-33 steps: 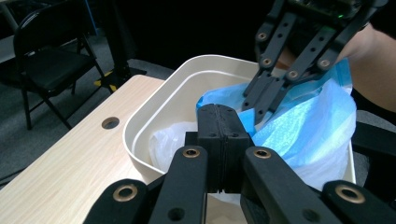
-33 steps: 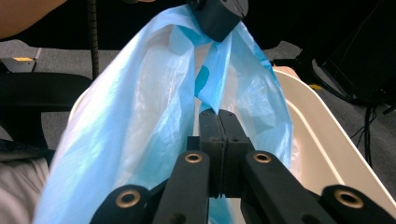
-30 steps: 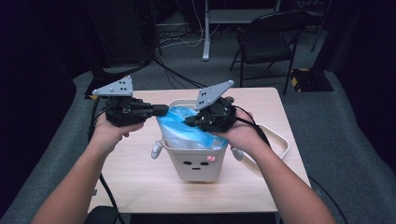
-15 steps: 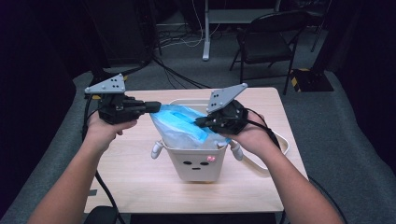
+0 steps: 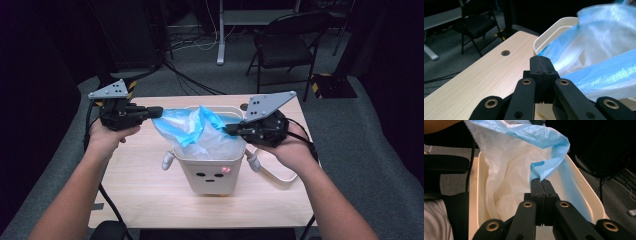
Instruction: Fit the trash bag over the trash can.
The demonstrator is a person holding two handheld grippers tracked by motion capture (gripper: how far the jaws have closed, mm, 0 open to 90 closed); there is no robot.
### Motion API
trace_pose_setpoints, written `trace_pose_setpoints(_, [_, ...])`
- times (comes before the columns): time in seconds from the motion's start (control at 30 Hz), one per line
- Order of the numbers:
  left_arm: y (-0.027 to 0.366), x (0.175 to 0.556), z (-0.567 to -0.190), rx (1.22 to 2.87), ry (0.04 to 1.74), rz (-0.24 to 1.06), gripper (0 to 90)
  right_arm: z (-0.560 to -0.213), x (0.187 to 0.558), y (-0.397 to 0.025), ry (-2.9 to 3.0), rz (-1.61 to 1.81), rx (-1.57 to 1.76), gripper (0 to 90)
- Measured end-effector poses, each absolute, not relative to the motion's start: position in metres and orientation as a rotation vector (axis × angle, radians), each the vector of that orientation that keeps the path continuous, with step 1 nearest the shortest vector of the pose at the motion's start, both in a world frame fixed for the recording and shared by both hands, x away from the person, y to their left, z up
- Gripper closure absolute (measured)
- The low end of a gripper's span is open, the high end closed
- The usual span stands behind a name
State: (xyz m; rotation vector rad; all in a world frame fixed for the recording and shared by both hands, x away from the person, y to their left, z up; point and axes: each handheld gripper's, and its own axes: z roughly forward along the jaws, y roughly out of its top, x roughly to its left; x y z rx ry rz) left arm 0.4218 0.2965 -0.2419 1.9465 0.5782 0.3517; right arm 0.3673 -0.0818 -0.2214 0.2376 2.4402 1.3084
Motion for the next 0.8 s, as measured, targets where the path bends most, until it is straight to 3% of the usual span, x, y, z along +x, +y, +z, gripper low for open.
trace_pose_setpoints(0.47, [0.310,0.416,-0.249,1.932,0.581,0.317,89.1,-0.226,0.348,-0.131,2.383,1.334,0.315,89.9])
trace_pose_setpoints(0.8, [0.306,0.389,-0.248,1.938,0.471,0.246,89.1,-0.237,0.315,-0.130,2.415,1.367,0.217,89.9])
